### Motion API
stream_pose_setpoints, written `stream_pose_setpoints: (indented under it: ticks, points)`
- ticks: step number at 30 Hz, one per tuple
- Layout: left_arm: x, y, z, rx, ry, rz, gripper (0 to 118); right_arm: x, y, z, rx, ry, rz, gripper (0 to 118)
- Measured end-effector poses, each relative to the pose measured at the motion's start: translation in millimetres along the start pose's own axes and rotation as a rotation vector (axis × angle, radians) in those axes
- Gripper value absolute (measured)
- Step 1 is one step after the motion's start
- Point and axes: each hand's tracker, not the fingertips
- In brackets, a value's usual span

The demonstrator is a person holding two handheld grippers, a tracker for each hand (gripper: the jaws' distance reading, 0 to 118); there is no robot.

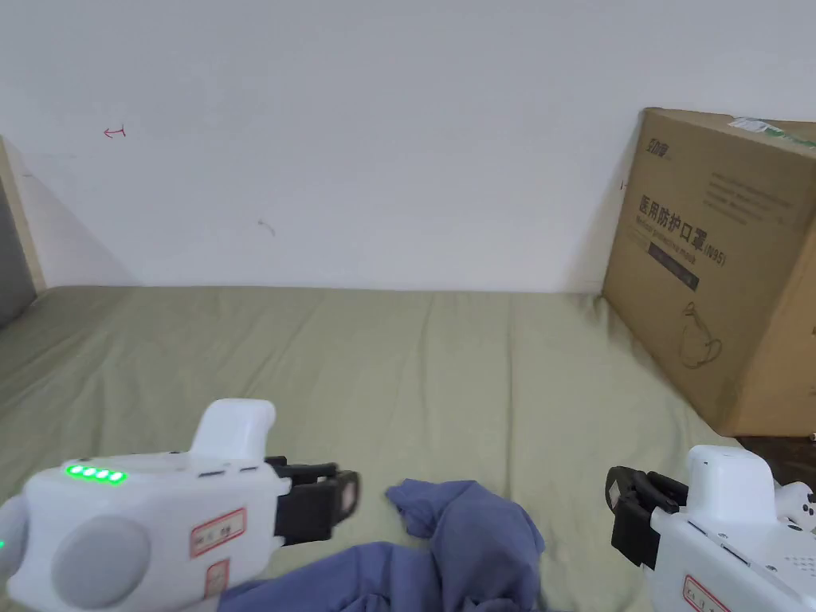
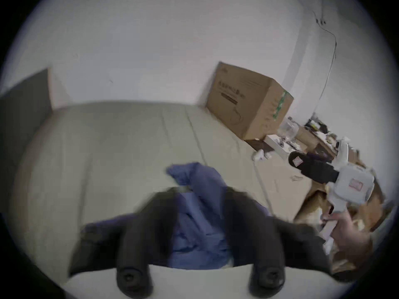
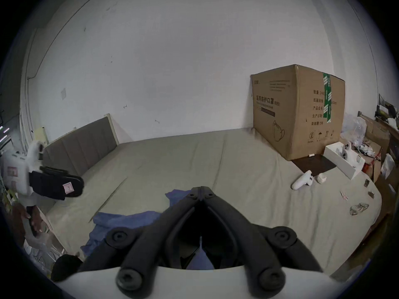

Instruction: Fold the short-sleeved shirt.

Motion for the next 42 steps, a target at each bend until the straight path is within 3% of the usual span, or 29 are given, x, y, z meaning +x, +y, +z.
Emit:
stream_pose_setpoints:
  ticks: [1,3,8,11,16,17,19,20,27,28,30,31,32,33,36,37,38,39,40,42]
  points:
    - [-1.3,-6.4,9.4,0.019,0.052,-0.018,0,-2.0,-0.6,-0.4,0.006,0.004,0.001,0]
    - [-2.8,-20.3,28.8,0.033,0.146,-0.026,0,-5.8,-1.7,-1.9,0.017,0.011,0.009,0]
    - [-36.6,-37.8,62.1,0.093,0.222,0.125,0,-16.3,-1.7,-4.5,0.051,0.024,0.041,0]
    - [-80.9,-38.2,38.0,-0.104,0.302,0.220,0,-19.1,1.3,-9.0,0.051,0.038,0.041,0]
    - [-153.9,-54.7,-28.9,-0.389,0.309,0.369,2,-20.4,-2.4,-19.1,0.015,0.048,0.040,0]
    - [-162.4,-57.3,-41.5,-0.418,0.328,0.359,24,-20.5,-3.9,-20.7,0.008,0.047,0.043,0]
    - [-177.6,-67.1,-66.5,-0.452,0.376,0.355,92,-20.3,-7.6,-23.9,-0.009,0.042,0.053,0]
    - [-184.0,-73.2,-77.3,-0.450,0.375,0.362,110,-20.0,-9.6,-26.3,-0.019,0.037,0.059,0]
    - [-204.3,-126.7,-134.7,-0.578,0.292,0.394,106,-10.7,-22.2,-60.3,-0.101,0.017,0.050,0]
    - [-198.3,-130.1,-134.8,-0.571,0.326,0.344,104,-7.5,-24.1,-71.1,-0.113,0.022,0.049,0]
    - [-188.1,-124.6,-125.9,-0.518,0.361,0.242,78,-4.0,-24.2,-98.5,-0.177,-0.004,0.074,0]
    - [-183.0,-121.0,-120.2,-0.501,0.357,0.231,59,-4.3,-21.0,-109.1,-0.205,-0.015,0.082,0]
    - [-177.3,-116.8,-111.7,-0.471,0.349,0.222,22,-2.6,-18.2,-126.4,-0.249,-0.008,0.083,0]
    - [-173.4,-112.9,-101.0,-0.428,0.293,0.234,6,1.5,-15.3,-145.9,-0.290,0.030,0.055,0]
    - [-148.2,-100.0,-68.6,-0.334,0.225,0.218,6,12.9,-4.4,-206.4,-0.423,0.069,-0.006,0]
    - [-143.1,-96.1,-60.6,-0.316,0.219,0.195,6,15.7,-2.1,-225.0,-0.457,0.078,-0.038,16]
    - [-145.0,-93.5,-51.3,-0.294,0.223,0.175,6,17.1,-1.2,-245.6,-0.495,0.060,-0.044,67]
    - [-140.8,-90.2,-42.4,-0.270,0.226,0.159,6,22.4,-3.9,-267.3,-0.561,0.037,-0.027,99]
    - [-138.2,-88.1,-36.0,-0.257,0.230,0.151,6,24.6,-8.7,-287.4,-0.650,0.033,0.011,110]
    - [-134.2,-86.7,-24.2,-0.237,0.224,0.158,6,30.7,-21.8,-315.8,-0.725,0.027,0.010,108]
